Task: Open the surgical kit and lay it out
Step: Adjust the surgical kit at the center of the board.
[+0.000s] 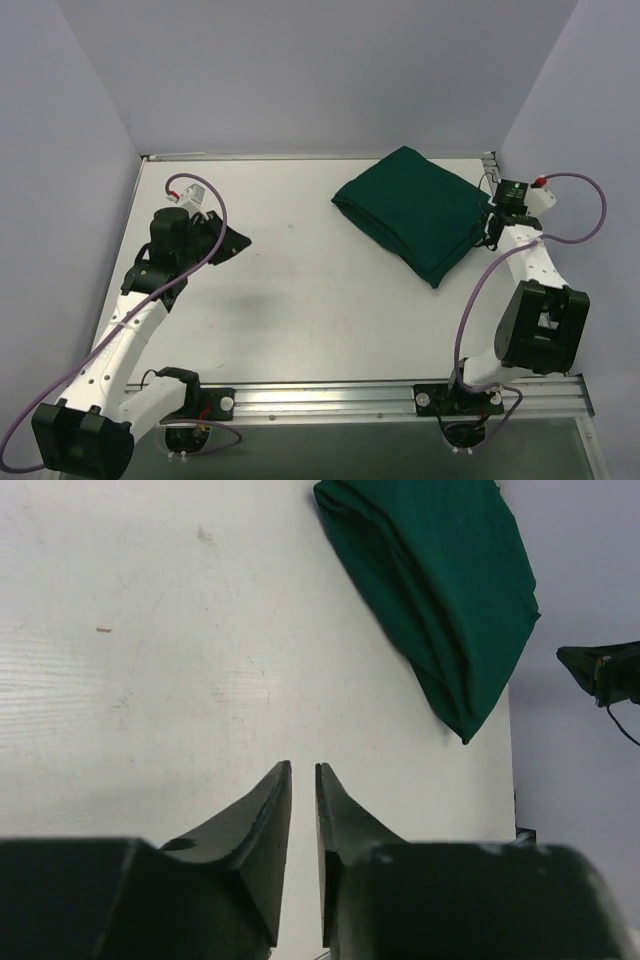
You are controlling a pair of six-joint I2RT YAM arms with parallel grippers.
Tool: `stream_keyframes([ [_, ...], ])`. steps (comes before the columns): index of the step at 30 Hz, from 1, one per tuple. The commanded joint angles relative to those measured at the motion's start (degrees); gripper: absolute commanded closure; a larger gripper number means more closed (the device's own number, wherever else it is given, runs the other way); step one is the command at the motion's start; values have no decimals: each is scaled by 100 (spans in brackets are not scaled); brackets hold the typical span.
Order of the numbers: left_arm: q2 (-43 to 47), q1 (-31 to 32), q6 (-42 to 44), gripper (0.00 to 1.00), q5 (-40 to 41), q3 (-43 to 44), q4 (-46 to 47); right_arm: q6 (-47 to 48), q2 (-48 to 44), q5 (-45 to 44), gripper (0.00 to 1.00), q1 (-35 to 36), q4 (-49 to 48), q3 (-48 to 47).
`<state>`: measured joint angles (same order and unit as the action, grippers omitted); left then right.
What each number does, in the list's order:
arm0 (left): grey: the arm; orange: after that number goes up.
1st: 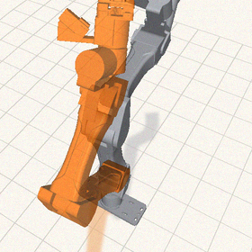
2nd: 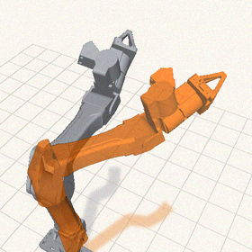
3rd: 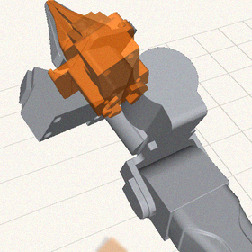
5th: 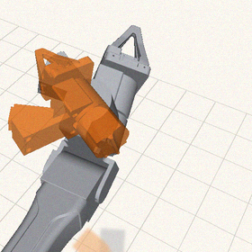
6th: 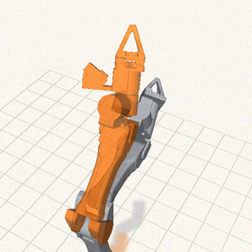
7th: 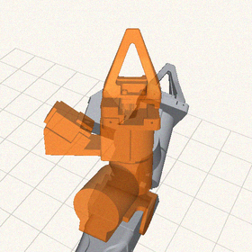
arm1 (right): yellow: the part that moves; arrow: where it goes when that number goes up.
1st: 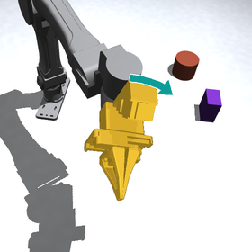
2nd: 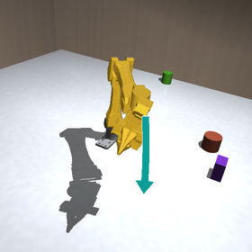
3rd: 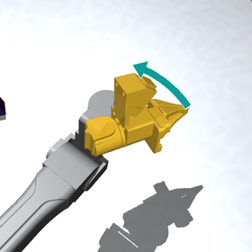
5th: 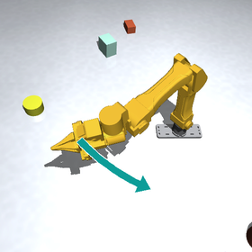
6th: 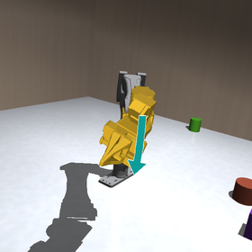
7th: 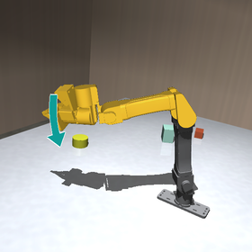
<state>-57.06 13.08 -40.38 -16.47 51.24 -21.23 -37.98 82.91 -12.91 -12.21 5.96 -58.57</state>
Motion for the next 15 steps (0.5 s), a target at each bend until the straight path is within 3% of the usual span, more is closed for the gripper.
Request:
stream_keyframes([
  [1, -95, 63, 276, 79, 74, 149, 154, 168, 601, -414, 100, -150, -743, -418],
  [4, -244, 107, 259, 88, 82, 105, 365, 220, 1252, -396, 100, -150, -885, -708],
  [7, -656, 124, 302, 90, 109, 420, 462, 168, 1745, -537, 100, -229, -851, -946],
  [9, -1244, 151, 425, 96, 100, 754, 506, 168, 2060, -608, 100, -221, -851, -1051],
  [15, -2845, 168, 575, 98, 3, 2239, 567, 150, 2852, -661, 100, -238, -684, -1482],
])
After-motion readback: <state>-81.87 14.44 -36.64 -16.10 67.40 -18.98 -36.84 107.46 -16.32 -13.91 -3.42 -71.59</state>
